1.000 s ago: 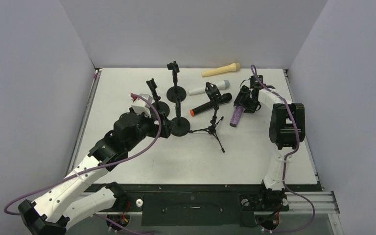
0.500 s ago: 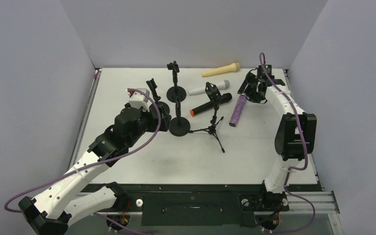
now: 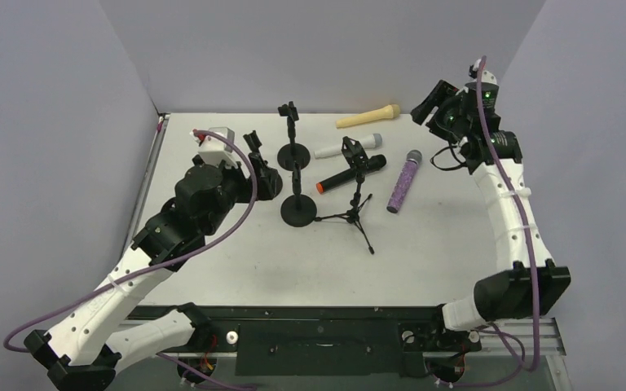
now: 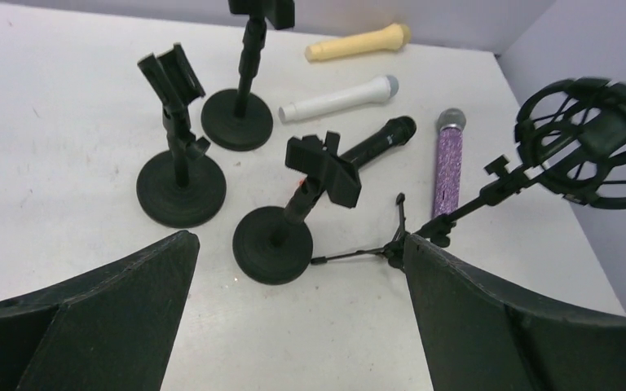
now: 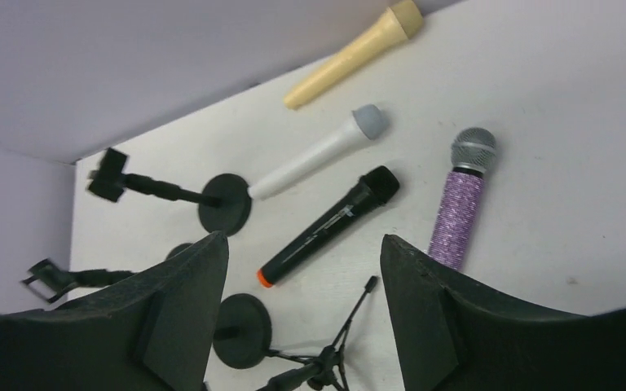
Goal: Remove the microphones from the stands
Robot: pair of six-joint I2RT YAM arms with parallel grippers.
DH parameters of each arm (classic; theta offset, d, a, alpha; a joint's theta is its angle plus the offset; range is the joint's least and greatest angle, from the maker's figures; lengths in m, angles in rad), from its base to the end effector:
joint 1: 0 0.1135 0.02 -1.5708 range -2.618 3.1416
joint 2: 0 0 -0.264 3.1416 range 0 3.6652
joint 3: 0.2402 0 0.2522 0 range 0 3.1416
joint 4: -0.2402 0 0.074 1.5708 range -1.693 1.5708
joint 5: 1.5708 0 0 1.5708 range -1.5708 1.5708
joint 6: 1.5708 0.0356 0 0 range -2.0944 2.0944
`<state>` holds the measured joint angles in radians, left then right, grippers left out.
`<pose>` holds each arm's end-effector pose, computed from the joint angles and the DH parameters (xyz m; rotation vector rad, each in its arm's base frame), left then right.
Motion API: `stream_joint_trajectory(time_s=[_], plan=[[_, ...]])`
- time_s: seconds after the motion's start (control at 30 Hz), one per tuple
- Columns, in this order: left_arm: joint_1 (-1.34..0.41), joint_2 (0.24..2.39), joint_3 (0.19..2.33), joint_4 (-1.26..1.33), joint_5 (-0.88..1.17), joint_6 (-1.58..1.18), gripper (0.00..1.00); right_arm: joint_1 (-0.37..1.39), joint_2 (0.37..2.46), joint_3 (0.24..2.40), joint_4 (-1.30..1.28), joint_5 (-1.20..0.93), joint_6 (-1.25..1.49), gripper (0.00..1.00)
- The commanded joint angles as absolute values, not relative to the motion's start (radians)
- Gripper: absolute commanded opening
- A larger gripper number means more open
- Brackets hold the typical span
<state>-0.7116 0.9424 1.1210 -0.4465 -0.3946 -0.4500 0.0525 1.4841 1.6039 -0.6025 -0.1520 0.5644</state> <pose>0.1591 -0.1191 0.4013 -0.0377 1.8414 -0.4575 0.3292 0.0227 0.4147 0.4357 2.0451 0.5352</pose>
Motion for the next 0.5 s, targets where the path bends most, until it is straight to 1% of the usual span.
stream_joint_trajectory(time_s=[0.0,0.1,0.2,0.33,0.47], plan=[[-0.707,0.965,1.246,-0.422,-0.425,-0.413,0.96,0.122,1.339,1.661,-0.575,-0.158,0.567,0.65],[-0.706,0.985,1.304,-0.427,-0.438,-0.405,0.96,0.187,1.224,1.638,-0.521,-0.159,0.578,0.67],[-0.708,1.012,1.341,-0.445,-0.464,-0.414,0.96,0.242,1.136,1.597,-0.451,-0.147,0.578,0.72],[-0.707,1.027,1.363,-0.446,-0.497,-0.434,0.96,0.312,1.036,1.538,-0.387,-0.147,0.572,0.74],[-0.707,1.027,1.355,-0.426,-0.502,-0.447,0.96,0.335,0.964,1.486,-0.362,-0.156,0.561,0.75]])
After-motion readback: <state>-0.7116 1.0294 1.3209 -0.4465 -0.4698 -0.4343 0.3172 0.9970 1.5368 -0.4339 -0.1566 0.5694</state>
